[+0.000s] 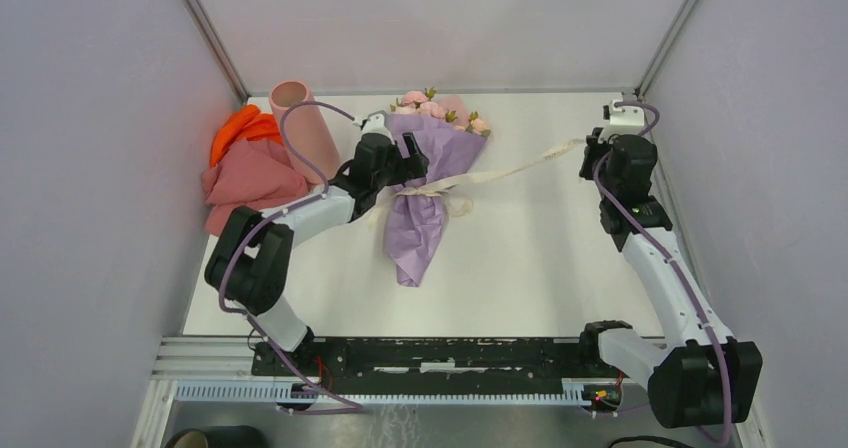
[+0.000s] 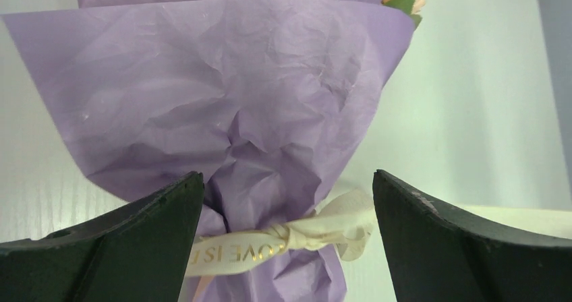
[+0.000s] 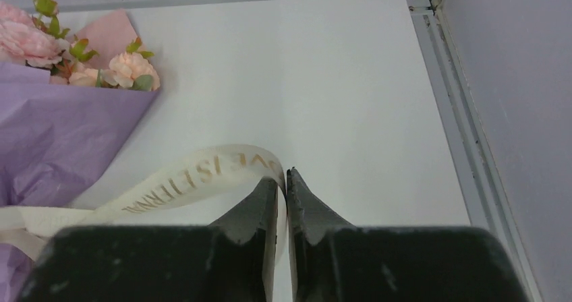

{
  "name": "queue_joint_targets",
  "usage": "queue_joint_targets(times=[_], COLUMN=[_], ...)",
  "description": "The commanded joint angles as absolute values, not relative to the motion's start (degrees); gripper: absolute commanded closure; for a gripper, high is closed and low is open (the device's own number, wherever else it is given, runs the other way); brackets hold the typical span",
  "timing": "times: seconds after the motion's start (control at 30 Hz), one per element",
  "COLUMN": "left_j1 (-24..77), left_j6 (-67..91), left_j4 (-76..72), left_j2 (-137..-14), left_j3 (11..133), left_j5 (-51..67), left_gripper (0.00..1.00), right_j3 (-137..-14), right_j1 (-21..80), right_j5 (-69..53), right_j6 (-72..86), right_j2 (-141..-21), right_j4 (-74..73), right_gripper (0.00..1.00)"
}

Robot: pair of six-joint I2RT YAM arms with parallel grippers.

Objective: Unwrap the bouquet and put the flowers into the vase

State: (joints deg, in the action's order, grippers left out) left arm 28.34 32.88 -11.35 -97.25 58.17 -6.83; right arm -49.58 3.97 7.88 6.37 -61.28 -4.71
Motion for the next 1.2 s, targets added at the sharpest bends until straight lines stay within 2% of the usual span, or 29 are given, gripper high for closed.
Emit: queue_joint_targets(times=[0.0, 0.17, 0.27, 0.33, 0.37, 0.43, 0.5, 0.53, 0.57, 0.67, 0.73, 1.0, 1.17], left_j1=[28.26, 28.22, 28.24, 28.28, 28.35, 28.35, 28.46, 28.65, 28.73, 28.83, 28.88, 28.73, 28.66], left_j6=[37.01, 43.59, 48.41, 51.72, 53.4, 57.21, 58.62, 58.77, 58.79, 60.91, 64.42, 81.54, 89.37], left_j4=[-14.92, -15.51, -15.1, -14.99, -15.13, -16.83, -19.97, -20.07, -19.59, -17.55, -18.89, -33.04, -32.97], left_j2=[-88.95, -80.21, -75.21, -72.89, -71.89, -69.86, -68.37, -68.0, -67.99, -68.88, -69.74, -72.72, -77.53], left_j3=[55.28, 48.69, 44.23, 41.38, 40.04, 36.65, 34.57, 34.46, 34.64, 34.9, 33.39, 25.72, 26.88], left_j5=[-8.19, -10.92, -11.06, -10.84, -10.81, -10.6, -10.13, -10.41, -10.95, -12.54, -12.85, -17.79, -16.41], left_gripper=[0.0, 0.0, 0.0, 0.01, 0.01, 0.02, 0.04, 0.04, 0.04, 0.04, 0.04, 0.04, 0.09], right_j3=[-47.19, -45.7, -44.46, -43.25, -42.58, -41.63, -41.54, -41.66, -41.59, -41.31, -40.81, -39.55, -39.46], right_j1=[3.97, 4.0, 4.03, 4.06, 4.14, 4.14, 4.19, 4.21, 4.22, 4.76, 5.72, 7.02, 7.27], right_j5=[8.28, 6.54, 3.23, 0.94, 0.51, 1.16, 1.51, 0.78, 0.19, -4.03, -3.84, -3.41, -3.43], right_j6=[7.26, 7.83, 8.44, 9.17, 9.38, 9.42, 8.94, 8.97, 9.23, 10.03, 9.98, 9.32, 9.17], right_j2=[-60.83, -60.79, -60.57, -60.66, -60.64, -60.65, -60.86, -60.95, -61.04, -62.05, -62.32, -61.89, -61.9], right_j4=[-2.49, -1.3, -0.42, 1.83, 2.36, 3.31, 3.22, 3.25, 3.65, 4.72, 5.24, 5.06, 5.03], right_gripper=[0.83, 0.81, 0.65, 0.59, 0.59, 0.69, 0.84, 0.87, 0.86, 0.7, 0.65, 0.64, 0.64])
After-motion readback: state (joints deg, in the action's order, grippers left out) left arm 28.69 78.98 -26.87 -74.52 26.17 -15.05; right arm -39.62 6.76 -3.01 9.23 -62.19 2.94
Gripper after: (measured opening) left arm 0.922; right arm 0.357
